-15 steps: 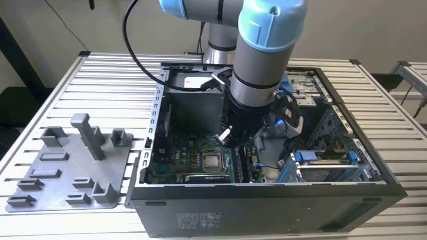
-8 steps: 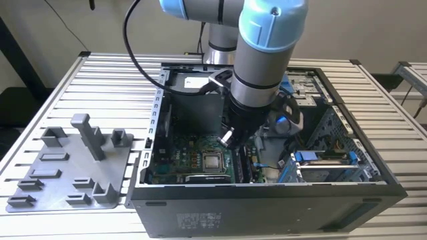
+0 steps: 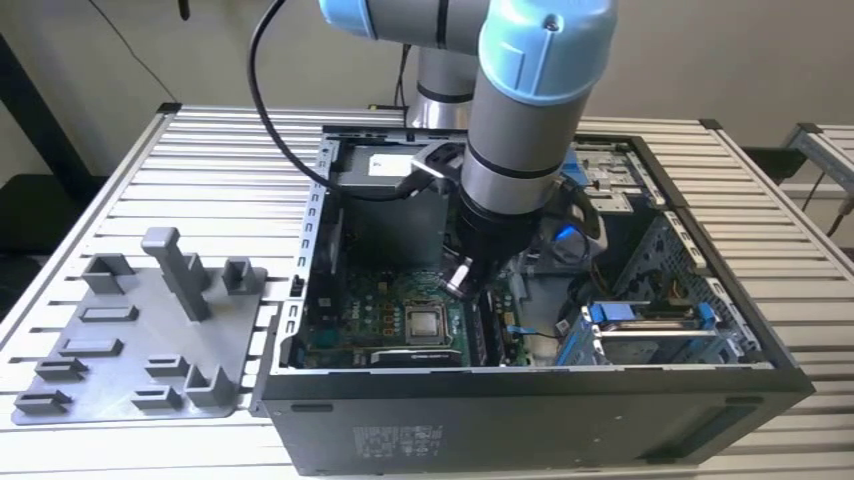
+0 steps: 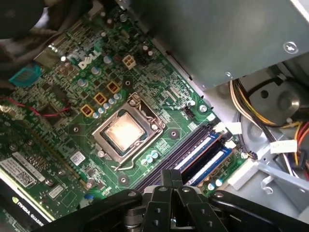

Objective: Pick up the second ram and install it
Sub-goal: 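Press down the second ram until it locks into place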

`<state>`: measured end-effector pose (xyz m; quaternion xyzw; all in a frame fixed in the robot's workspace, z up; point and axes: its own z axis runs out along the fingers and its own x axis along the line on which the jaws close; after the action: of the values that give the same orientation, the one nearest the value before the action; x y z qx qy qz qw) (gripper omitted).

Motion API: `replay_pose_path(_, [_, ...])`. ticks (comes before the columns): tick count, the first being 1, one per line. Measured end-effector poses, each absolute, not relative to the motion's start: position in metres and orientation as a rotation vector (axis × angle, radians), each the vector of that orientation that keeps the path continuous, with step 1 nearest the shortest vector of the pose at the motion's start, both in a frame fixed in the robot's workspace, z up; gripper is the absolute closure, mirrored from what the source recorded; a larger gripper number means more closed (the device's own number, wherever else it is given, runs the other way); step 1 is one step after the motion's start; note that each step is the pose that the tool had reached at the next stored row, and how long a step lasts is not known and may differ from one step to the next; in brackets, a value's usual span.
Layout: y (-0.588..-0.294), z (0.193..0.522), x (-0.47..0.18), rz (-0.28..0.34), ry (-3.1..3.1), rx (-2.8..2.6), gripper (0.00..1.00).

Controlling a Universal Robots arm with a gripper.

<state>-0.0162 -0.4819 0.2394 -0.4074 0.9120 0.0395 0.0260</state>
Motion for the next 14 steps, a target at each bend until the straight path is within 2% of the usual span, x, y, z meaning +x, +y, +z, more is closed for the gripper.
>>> replay_pose_path(14, [-0.4821,0.2395,-0.0162,0.11,2.644,-1.561,0.89])
